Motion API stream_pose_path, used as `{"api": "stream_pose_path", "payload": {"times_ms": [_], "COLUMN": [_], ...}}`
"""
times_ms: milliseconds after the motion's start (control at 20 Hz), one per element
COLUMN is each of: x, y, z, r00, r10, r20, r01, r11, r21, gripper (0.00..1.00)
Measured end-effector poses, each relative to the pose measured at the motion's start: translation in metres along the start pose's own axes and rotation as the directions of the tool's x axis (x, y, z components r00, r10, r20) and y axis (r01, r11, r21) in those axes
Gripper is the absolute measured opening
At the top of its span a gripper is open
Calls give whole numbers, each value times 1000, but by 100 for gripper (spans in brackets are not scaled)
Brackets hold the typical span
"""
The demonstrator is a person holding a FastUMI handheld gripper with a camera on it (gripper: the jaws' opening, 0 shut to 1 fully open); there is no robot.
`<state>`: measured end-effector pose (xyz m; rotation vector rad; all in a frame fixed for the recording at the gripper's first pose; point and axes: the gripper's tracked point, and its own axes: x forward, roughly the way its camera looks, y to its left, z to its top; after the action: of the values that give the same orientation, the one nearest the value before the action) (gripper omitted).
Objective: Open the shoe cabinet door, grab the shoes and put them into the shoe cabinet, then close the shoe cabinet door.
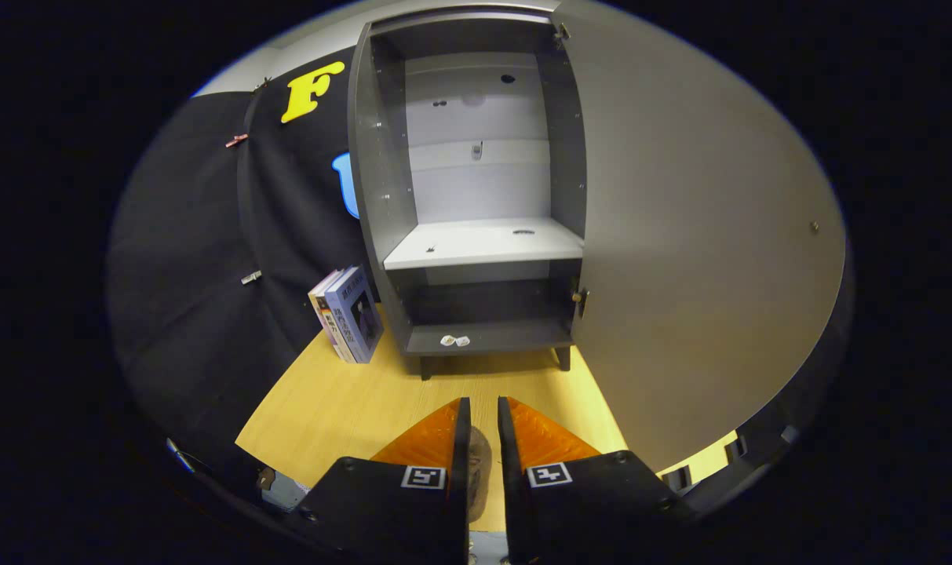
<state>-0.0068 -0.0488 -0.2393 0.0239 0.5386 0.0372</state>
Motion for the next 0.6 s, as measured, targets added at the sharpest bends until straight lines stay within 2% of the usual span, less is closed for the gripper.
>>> {"api": "stream_pose_path", "payload": {"times_ms": [250, 600], "x": [39, 75], "y": [29, 42], "z": [-65, -149], "r00": [989, 952], "r10": [-11, -30], "r20": [-146, -304], "r01": [13, 36], "r11": [1000, 999], "r21": [12, 15], "gripper": [23, 23]}}
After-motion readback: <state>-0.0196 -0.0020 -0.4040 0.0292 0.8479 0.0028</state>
